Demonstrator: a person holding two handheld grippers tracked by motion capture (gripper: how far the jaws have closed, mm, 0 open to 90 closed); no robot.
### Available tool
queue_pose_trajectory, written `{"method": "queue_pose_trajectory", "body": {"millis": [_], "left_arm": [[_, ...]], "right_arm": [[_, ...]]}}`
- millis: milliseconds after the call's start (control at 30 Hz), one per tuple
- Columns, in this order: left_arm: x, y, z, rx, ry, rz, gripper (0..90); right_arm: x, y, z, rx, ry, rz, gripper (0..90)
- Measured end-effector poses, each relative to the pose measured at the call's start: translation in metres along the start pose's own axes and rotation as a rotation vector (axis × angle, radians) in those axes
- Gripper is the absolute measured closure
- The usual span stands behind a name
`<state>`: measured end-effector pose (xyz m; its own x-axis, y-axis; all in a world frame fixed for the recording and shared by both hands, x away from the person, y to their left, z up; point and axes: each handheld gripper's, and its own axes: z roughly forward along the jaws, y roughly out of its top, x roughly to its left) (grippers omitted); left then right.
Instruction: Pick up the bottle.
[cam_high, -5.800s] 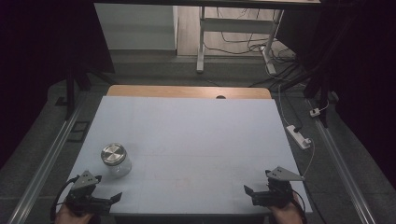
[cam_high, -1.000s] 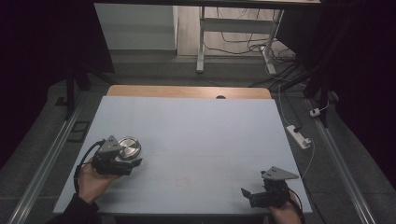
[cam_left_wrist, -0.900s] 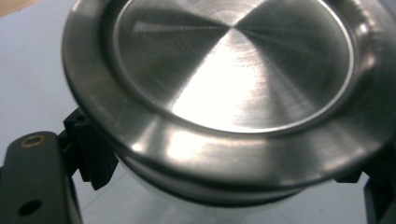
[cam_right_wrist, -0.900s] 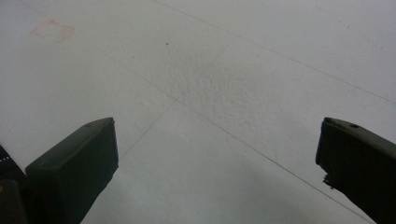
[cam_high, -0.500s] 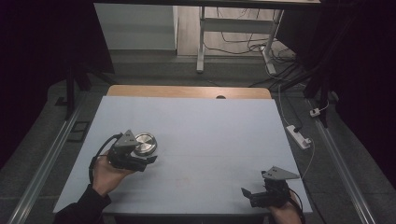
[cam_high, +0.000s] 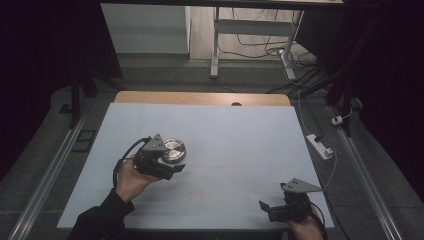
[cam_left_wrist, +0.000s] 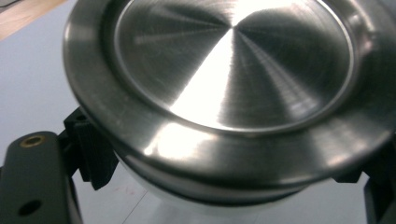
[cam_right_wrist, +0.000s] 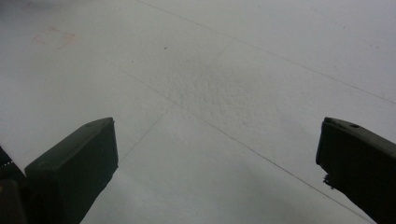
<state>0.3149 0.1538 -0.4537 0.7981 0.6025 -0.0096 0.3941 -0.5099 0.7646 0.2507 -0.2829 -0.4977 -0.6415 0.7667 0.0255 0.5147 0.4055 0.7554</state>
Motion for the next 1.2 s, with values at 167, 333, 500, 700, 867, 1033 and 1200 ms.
{"method": "queue_pose_trajectory", "body": {"millis": [167, 333, 500, 700, 867, 1033, 1200], "left_arm": [[-0.004, 0.007, 0.008, 0.005, -0.013, 0.015, 15.7], [-0.007, 0.014, 0.014, 0.001, -0.027, 0.034, 15.8], [-0.012, 0.021, 0.02, -0.003, -0.041, 0.053, 15.8], [-0.017, 0.03, 0.028, -0.007, -0.065, 0.073, 15.8], [-0.022, 0.039, 0.035, -0.013, -0.085, 0.088, 15.8], [-0.027, 0.043, 0.041, -0.01, -0.096, 0.102, 15.8], [-0.028, 0.042, 0.043, -0.007, -0.096, 0.1, 15.8]], "right_arm": [[0.0, 0.0, 0.0, -0.001, -0.001, 0.005, 0.0], [0.0, 0.0, 0.0, -0.002, 0.001, 0.006, 0.0], [0.0, 0.0, 0.0, -0.001, 0.002, 0.006, 0.0], [0.0, 0.0, 0.0, -0.001, 0.004, 0.0, 0.0], [0.0, 0.0, 0.001, 0.003, 0.003, -0.002, 0.0], [0.0, 0.0, 0.001, 0.006, 0.004, -0.004, 0.0], [0.0, 0.001, -0.001, -0.011, 0.028, 0.011, 0.0]]}}
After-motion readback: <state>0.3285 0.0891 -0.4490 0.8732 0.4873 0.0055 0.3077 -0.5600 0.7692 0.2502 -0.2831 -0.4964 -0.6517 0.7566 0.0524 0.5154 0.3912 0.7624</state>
